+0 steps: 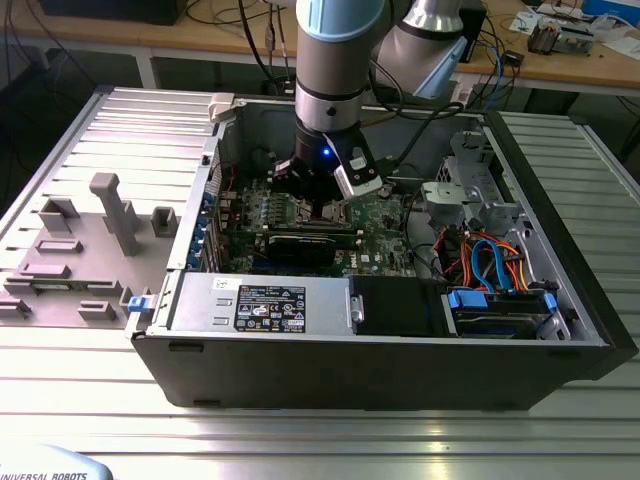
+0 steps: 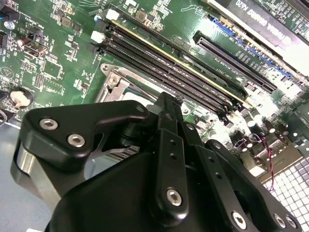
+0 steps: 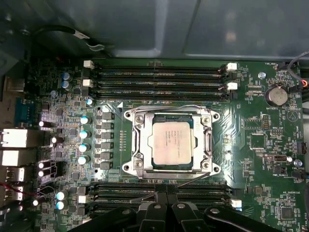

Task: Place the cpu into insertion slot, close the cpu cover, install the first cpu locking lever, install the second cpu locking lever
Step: 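Install the second cpu locking lever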

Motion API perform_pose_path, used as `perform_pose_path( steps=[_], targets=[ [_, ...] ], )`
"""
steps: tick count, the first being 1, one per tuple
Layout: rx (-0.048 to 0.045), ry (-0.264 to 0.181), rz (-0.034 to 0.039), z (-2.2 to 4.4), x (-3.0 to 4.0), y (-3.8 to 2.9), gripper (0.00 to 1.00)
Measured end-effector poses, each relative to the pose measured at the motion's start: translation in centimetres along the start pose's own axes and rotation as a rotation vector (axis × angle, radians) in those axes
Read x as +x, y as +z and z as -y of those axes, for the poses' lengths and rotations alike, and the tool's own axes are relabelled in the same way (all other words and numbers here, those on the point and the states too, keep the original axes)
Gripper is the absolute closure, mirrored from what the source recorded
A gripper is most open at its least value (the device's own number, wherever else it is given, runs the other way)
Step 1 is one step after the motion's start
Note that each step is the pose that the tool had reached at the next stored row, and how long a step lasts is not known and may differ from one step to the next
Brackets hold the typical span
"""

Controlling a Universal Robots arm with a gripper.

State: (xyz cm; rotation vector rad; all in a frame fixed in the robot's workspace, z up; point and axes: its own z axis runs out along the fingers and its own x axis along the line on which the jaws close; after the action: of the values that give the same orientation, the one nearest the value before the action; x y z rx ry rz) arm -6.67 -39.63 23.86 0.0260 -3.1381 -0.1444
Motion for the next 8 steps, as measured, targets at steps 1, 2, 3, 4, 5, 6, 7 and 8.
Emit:
perform_pose_path(
  steps=[1, 2, 3, 4, 5, 6, 7, 8],
  targets=[
    [-0.0018, 0.000, -0.0001, 0.03, 0.00, 0.01, 0.89],
    [-0.0049, 0.000, 0.0000, 0.12, 0.00, 0.04, 0.89],
    [-0.0091, 0.000, 0.0001, 0.20, 0.00, 0.08, 0.89],
    [-0.0201, 0.000, 0.0003, 0.26, 0.11, 0.16, 0.89],
    [-0.0285, 0.000, 0.0003, 0.28, 0.24, 0.20, 0.89],
    [-0.0345, 0.000, 0.0005, 0.30, 0.34, 0.24, 0.89],
    [-0.0426, 0.000, 0.0006, 0.38, 0.42, 0.29, 0.89],
    [-0.0500, 0.000, 0.0008, 0.44, 0.43, 0.35, 0.89]
  ],
)
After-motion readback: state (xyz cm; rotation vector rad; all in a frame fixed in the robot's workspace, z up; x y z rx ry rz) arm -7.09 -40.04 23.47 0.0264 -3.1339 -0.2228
